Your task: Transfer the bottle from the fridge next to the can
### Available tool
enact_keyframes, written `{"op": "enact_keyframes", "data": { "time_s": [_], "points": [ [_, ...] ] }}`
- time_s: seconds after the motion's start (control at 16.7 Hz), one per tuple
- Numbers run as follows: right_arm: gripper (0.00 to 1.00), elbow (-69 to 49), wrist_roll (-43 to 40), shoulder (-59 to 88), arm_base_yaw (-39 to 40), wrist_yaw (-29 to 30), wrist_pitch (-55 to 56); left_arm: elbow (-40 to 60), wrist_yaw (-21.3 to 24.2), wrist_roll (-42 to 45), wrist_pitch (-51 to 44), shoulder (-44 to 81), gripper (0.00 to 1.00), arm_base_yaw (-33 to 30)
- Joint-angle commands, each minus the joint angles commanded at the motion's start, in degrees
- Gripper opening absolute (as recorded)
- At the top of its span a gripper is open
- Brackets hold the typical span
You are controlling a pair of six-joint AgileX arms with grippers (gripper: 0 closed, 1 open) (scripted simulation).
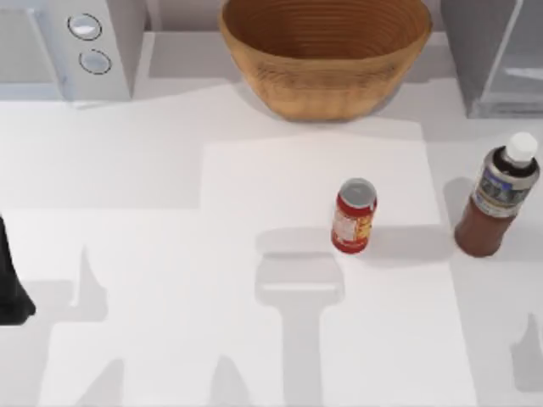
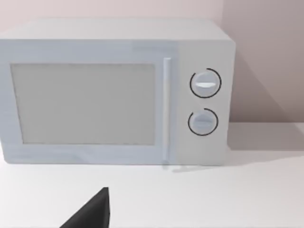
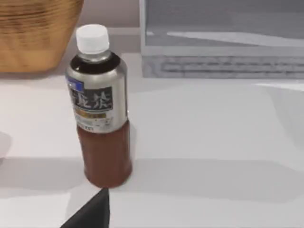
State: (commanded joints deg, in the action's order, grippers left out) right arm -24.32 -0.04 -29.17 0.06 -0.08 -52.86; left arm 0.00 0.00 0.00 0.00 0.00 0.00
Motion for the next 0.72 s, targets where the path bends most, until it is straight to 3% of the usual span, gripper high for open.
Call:
{"op": "enact_keyframes", "data": {
  "time_s": [0.36,0.72],
  "points": [
    [1.00,-10.6,-0.4,-13.0,-0.3,0.1,-24.8,0.0,0.0,0.0,0.0,0.0,1.00,0.0],
    [1.00,-13.8,-0.6,-16.9,-0.3,0.1,-31.2,0.0,0.0,0.0,0.0,0.0,1.00,0.0]
  ]
}}
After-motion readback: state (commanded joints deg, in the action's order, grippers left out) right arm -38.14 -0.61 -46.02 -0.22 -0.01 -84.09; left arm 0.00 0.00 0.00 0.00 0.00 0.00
